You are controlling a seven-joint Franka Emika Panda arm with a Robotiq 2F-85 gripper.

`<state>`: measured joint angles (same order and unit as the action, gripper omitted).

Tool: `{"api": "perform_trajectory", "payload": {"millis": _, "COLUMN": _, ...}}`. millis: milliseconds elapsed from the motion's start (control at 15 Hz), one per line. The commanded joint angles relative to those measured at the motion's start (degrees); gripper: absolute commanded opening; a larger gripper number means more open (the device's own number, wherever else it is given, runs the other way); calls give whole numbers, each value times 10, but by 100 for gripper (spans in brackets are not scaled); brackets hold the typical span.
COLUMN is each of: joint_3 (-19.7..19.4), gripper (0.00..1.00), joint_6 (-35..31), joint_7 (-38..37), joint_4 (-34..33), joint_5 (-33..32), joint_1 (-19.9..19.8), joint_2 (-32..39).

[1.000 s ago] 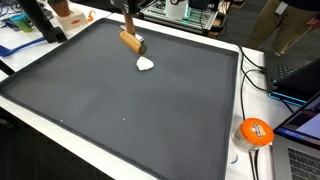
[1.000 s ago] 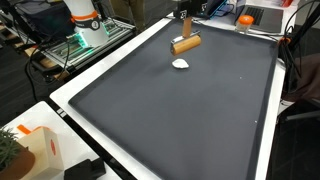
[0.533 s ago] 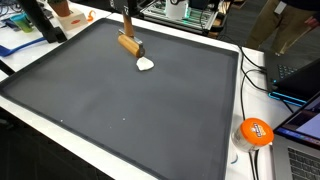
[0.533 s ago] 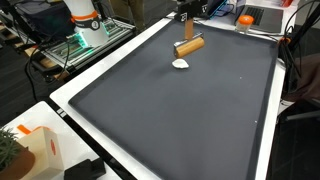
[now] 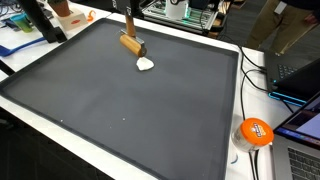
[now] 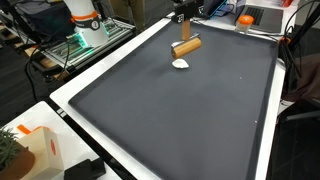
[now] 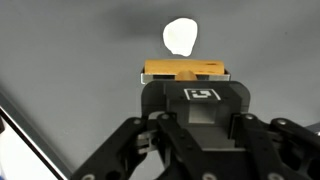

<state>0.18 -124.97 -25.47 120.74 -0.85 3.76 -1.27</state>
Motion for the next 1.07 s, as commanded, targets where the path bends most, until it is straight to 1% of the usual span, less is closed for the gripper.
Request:
{"api": "perform_trajectory", "payload": {"millis": 0, "joint_3": 8, "gripper": 22, "joint_6": 1, "joint_7": 0, "joint_4": -1, "joint_5": 0, "joint_1": -8, "joint_2": 0}}
{"api": "perform_trajectory", "payload": {"millis": 200, "joint_3": 7, "gripper": 22, "joint_6": -44, "joint_7": -4, "joint_4": 36, "joint_5": -7, "joint_1": -8, "joint_2": -18}}
{"api": "perform_trajectory", "payload": {"millis": 400, "joint_3": 8, "gripper": 22, "joint_6": -120, "joint_7": 3, "joint_4": 88, "joint_5": -12, "joint_1": -9, "joint_2": -42}}
{"api": "perform_trajectory", "payload": {"millis": 467, "joint_3": 8, "gripper": 22, "joint_6": -136, "joint_7": 2, "joint_4": 103, "joint_5": -16, "joint_1": -10, "joint_2": -49}}
{"api": "perform_trajectory", "payload": {"millis": 667, "joint_3": 9, "gripper": 22, "joint_6": -156, "joint_7": 4, "joint_4": 143, "joint_5": -41, "joint_1": -16, "joint_2": -71}}
{"api": "perform_trajectory", "payload": {"millis": 800, "joint_3": 10, "gripper": 22, "joint_6": -155, "joint_7": 22, "joint_4": 166, "joint_5": -54, "joint_1": -21, "joint_2": -93}}
{"api": "perform_trajectory", "payload": {"millis": 1000, "joint_3": 11, "gripper": 22, "joint_6": -178, "joint_7": 59, "joint_4": 196, "joint_5": -48, "joint_1": -23, "joint_2": -128}}
